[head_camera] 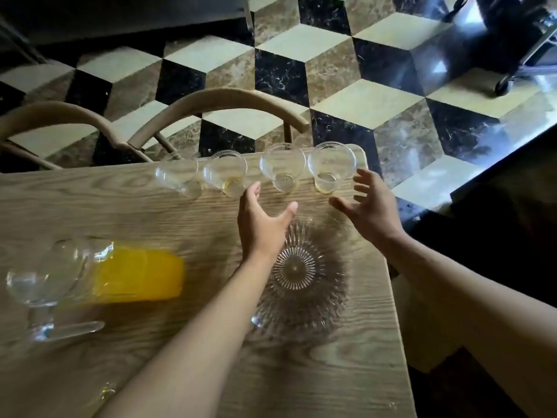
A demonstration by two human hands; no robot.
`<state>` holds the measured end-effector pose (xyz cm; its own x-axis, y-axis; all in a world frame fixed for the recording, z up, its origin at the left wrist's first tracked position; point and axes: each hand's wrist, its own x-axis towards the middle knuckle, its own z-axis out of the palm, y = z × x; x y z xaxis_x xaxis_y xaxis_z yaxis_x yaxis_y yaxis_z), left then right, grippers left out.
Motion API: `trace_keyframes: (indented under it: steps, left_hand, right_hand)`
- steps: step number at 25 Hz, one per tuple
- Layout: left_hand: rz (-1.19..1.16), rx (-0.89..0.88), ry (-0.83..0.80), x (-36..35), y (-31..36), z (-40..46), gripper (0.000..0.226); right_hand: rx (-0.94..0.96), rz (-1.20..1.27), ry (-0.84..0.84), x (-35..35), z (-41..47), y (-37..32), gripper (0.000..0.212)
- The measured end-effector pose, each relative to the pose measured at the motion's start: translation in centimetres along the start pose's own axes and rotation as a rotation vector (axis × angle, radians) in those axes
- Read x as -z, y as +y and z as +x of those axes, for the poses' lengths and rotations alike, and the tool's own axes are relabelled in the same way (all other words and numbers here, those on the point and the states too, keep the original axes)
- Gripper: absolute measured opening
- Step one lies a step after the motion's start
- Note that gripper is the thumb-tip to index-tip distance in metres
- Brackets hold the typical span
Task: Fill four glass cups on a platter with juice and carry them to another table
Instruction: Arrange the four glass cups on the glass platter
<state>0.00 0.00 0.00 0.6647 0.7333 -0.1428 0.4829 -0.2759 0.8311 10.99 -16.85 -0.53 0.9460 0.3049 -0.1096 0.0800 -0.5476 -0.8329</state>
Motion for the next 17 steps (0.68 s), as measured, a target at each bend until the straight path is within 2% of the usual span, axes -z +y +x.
trace_keyframes:
  steps: [4,8,13,17]
  left_hand:
    - [-0.134,0.102,0.038,-2.7,0.0,1.8,0.090]
    - [-0.179,0.122,0.118,-4.2,-0.1,3.0,0.102]
    - [-0.203,0.160,0.110,-5.2,-0.7,4.4,0.098]
    - [-0.227,0.114,0.112,-5.4,-0.7,4.9,0.093]
  right_hand:
    - [0.021,0.057,-0.033,-0.1,2.2,0.6,0.079]
    - [0.031,0.099,-0.068,-0.5,3.6,1.0,0.072]
    - [0.050,0.149,-0.066,-1.0,4.3,1.3,0.072]
    - [0.076,0.202,-0.089,-1.1,4.6,2.0,0.070]
